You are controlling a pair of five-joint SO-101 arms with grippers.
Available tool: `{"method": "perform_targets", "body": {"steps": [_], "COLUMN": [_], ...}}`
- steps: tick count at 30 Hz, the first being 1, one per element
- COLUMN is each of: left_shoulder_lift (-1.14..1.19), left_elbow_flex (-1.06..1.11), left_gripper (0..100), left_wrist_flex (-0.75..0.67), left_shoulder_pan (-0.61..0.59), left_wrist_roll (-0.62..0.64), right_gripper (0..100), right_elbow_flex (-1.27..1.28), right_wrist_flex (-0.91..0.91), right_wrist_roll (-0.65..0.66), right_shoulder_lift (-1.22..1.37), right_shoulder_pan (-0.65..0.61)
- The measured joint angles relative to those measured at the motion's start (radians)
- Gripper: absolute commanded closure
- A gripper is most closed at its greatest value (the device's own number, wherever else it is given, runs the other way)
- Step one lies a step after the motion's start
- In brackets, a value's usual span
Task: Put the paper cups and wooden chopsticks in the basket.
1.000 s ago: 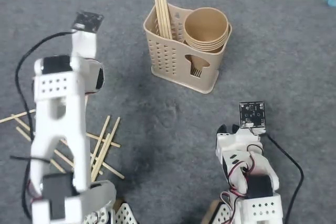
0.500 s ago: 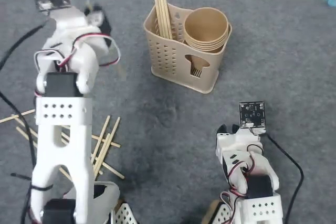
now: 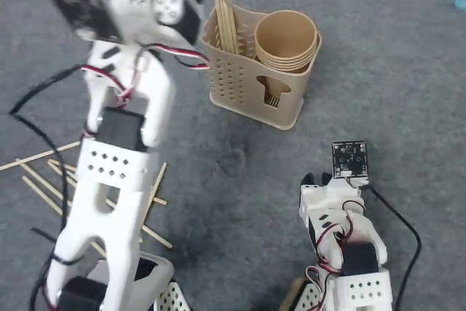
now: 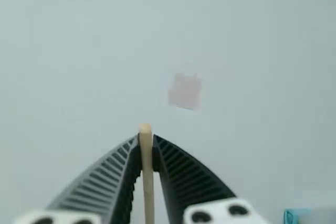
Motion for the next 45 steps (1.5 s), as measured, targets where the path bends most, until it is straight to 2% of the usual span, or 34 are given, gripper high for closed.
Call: {"method": "perform_targets", "body": {"steps": [8, 12, 15, 23, 29, 31, 38, 45], "left_shoulder_lift": [0.138, 0.158, 0.178, 0.285, 0.301, 0.284, 0.118, 0.017], "left_elbow_flex": [-0.017, -0.014, 0.037, 0.258, 0.264, 0.264, 0.173, 0.063], "left_gripper": [99, 99, 98, 98, 79, 76, 76, 76], "left_wrist_flex": [0.003, 0.089, 0.091, -0.087, -0.126, -0.121, 0.126, 0.431], "left_shoulder_pan": [-0.017, -0.051, -0.048, -0.048, -0.049, -0.051, -0.143, -0.459], "left_wrist_roll": [-0.018, -0.018, -0.020, -0.023, -0.023, -0.023, -0.023, -0.023], "right_gripper": [90.2, 90.2, 90.2, 90.2, 90.2, 90.2, 90.2, 90.2], "right_elbow_flex": [0.000, 0.000, 0.000, 0.000, 0.000, 0.000, 0.000, 0.000], "right_wrist_flex": [0.000, 0.000, 0.000, 0.000, 0.000, 0.000, 0.000, 0.000], "right_wrist_roll": [0.000, 0.000, 0.000, 0.000, 0.000, 0.000, 0.012, 0.020], "right_shoulder_lift": [0.000, 0.000, 0.000, 0.000, 0.000, 0.000, 0.000, 0.000], "right_shoulder_pan": [0.000, 0.000, 0.000, 0.000, 0.000, 0.000, 0.000, 0.000]}}
